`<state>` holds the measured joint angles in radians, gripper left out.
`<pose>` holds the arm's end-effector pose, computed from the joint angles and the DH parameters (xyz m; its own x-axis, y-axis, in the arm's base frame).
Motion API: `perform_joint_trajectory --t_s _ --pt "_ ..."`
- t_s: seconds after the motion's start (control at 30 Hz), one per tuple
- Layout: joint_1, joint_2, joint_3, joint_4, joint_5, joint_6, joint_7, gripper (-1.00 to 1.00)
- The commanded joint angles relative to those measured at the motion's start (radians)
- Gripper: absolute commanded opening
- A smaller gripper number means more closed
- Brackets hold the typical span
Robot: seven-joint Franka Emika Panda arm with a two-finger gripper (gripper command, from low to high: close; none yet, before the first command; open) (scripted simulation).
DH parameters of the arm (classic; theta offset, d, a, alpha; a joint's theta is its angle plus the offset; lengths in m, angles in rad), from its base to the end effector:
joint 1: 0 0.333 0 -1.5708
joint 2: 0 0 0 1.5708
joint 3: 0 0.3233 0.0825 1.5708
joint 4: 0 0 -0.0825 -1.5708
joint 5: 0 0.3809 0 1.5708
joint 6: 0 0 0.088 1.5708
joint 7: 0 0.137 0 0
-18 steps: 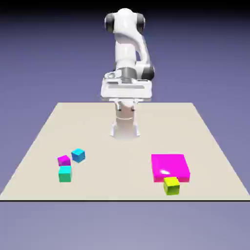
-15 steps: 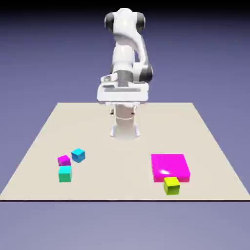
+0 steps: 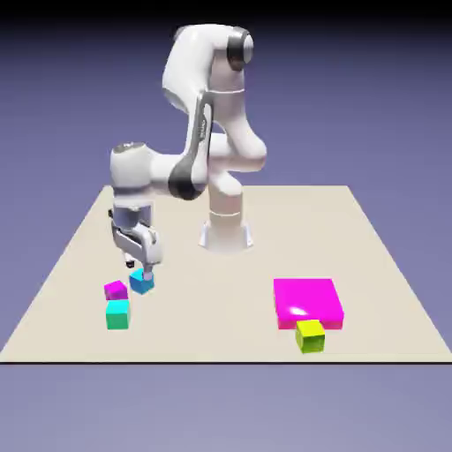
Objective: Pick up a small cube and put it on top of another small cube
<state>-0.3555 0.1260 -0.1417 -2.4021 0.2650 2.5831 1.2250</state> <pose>0.4429 -0.2420 0.2481 -0.3557 -0.9280 -0.1114 -0.9268 0.3655 -0.0859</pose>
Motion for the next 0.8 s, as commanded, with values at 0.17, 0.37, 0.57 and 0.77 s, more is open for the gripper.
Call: perform_joint_trajectory --t_s 0.17,0.37,0.57,0.77 --pt "-0.109 0.212 -0.043 0.124 0.081 -0.138 0.147 0.00" --pt "-0.139 0.369 0.021 0.136 0.164 0.005 0.085 0.00" --pt "-0.111 0.225 -0.038 0.125 0.087 -0.126 0.142 -1.00" --pt "-0.035 0.036 -0.170 -0.038 -0.105 -0.161 -0.098 -1.00"
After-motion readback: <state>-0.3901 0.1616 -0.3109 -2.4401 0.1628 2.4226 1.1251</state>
